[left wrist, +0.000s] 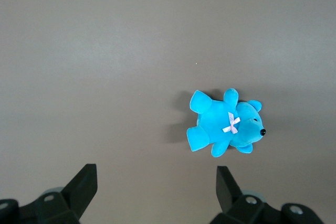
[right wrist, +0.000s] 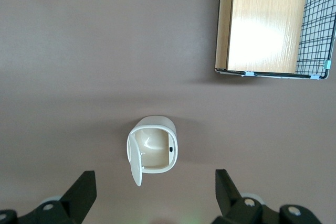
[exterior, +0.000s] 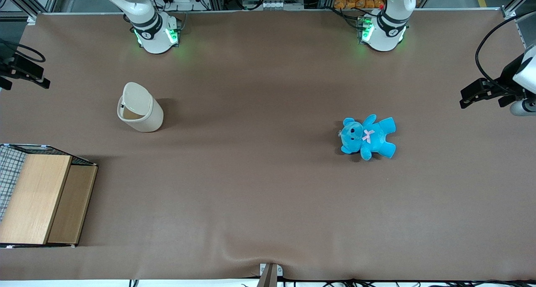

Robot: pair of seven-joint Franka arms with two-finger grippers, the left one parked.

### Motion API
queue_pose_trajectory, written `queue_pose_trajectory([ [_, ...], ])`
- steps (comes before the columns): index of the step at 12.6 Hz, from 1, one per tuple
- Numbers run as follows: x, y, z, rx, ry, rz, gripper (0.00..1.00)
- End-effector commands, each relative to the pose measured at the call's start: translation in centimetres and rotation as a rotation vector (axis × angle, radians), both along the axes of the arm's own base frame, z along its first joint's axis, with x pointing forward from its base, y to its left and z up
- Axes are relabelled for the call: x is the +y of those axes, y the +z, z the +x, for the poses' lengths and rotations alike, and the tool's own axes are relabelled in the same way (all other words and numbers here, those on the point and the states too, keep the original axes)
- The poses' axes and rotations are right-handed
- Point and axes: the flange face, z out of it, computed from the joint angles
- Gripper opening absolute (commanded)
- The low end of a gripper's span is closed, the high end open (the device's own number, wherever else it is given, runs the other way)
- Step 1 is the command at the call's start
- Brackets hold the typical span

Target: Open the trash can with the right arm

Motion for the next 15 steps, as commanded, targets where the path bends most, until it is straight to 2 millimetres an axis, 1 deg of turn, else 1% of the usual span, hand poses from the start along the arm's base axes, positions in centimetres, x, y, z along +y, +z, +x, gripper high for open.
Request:
queue_pose_trajectory([
  [1,-0.7,-1.3,1.8,0.0,-0.01,-0.038,1.0],
  [2,-1.1,-1.7,2.0,0.009,-0.019,-0.037,1.0],
  [3,-1.1,-1.7,2.0,0.009,-0.018,-0.037,1.0],
  [5,-1.4,-2.5,2.5,0.021,-0.019,-0.035,1.0],
  [7,-1.3,-2.2,2.9,-0.01,-0.015,-0.038,1.0],
  [9,-0.8,-2.2,2.8,-0.006,-0.013,-0.037,1.0],
  [15,-0.4,-2.3,2.8,-0.003,-0.005,-0.036,1.0],
])
